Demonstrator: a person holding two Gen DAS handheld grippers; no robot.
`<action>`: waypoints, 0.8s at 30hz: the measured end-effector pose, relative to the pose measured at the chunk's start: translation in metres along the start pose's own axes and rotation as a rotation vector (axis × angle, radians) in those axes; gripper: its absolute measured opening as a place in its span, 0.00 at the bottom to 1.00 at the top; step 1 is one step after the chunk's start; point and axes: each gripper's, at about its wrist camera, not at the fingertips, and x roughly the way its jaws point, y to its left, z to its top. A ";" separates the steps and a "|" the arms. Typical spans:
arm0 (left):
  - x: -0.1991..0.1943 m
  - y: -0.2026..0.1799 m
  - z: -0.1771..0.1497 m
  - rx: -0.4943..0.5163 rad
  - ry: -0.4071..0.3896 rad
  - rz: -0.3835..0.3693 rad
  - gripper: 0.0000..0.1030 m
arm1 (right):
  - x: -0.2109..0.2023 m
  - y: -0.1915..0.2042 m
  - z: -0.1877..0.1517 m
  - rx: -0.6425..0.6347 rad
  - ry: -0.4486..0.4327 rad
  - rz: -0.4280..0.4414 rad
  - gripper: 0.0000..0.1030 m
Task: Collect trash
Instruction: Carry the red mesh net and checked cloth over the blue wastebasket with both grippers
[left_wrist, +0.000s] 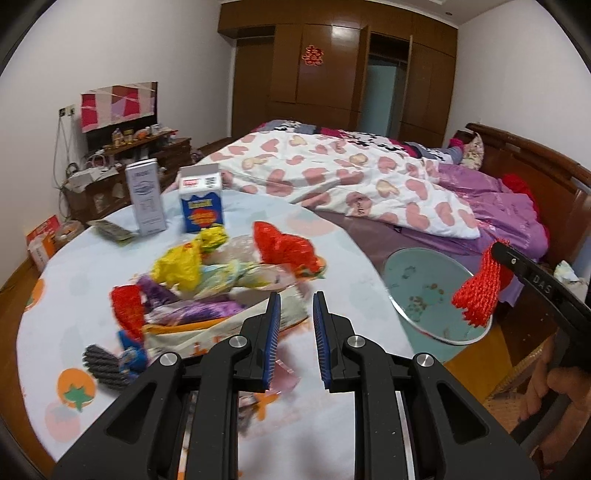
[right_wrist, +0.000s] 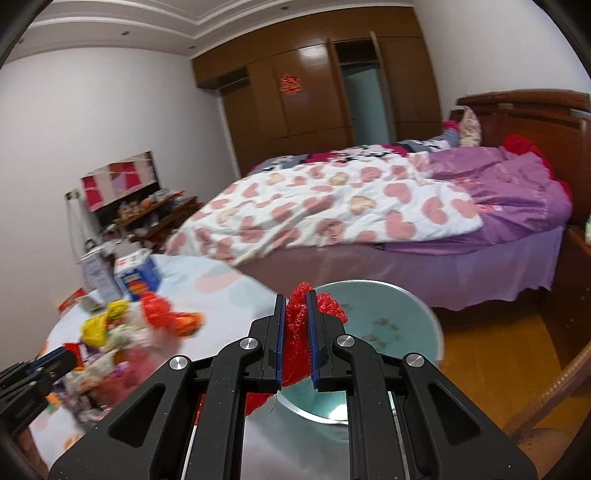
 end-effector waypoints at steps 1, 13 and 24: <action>0.002 -0.001 0.001 -0.002 0.004 -0.007 0.18 | 0.002 -0.006 0.000 0.011 0.004 -0.009 0.11; -0.016 0.060 -0.008 -0.041 0.029 0.065 0.18 | 0.019 -0.014 -0.010 0.018 0.041 -0.002 0.11; 0.013 0.076 -0.058 -0.089 0.233 0.157 0.58 | 0.018 -0.009 -0.012 0.005 0.043 -0.004 0.11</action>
